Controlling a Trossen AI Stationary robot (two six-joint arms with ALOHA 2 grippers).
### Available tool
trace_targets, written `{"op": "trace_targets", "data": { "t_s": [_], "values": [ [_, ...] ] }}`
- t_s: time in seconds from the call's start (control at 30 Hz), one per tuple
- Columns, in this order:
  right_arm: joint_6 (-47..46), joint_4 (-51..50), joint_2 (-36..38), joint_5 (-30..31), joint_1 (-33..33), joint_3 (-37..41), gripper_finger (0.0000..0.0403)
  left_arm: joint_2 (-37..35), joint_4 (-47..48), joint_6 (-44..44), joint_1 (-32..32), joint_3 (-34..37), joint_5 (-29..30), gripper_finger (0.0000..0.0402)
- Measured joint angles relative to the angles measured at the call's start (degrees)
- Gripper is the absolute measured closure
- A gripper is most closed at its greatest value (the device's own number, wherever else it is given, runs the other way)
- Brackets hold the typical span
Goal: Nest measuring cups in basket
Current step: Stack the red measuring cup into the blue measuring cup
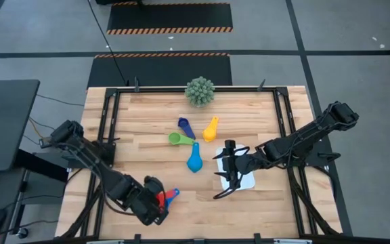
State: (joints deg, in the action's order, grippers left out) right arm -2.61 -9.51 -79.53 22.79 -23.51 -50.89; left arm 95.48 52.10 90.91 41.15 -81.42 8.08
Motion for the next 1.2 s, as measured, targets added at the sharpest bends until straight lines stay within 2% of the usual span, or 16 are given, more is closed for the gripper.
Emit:
{"op": "trace_targets", "data": {
  "t_s": [0.3, 0.77, 1.2],
  "values": [
    [-0.11, 0.87, 0.02, -1.90, -0.06, -0.04, 0.0126, 7.69, 4.99, -0.01, -0.85, -5.09, -4.59, 0.0401],
    [0.17, 2.22, 0.04, -2.01, -0.04, -0.07, 0.0126, 11.26, 8.22, -2.51, -2.80, -5.17, -9.81, 0.0397],
    [0.03, 2.18, 0.04, -3.01, -0.07, -0.09, 0.0126, 11.46, 8.10, -6.19, -1.88, -5.17, -9.47, 0.0253]
  ]
}}
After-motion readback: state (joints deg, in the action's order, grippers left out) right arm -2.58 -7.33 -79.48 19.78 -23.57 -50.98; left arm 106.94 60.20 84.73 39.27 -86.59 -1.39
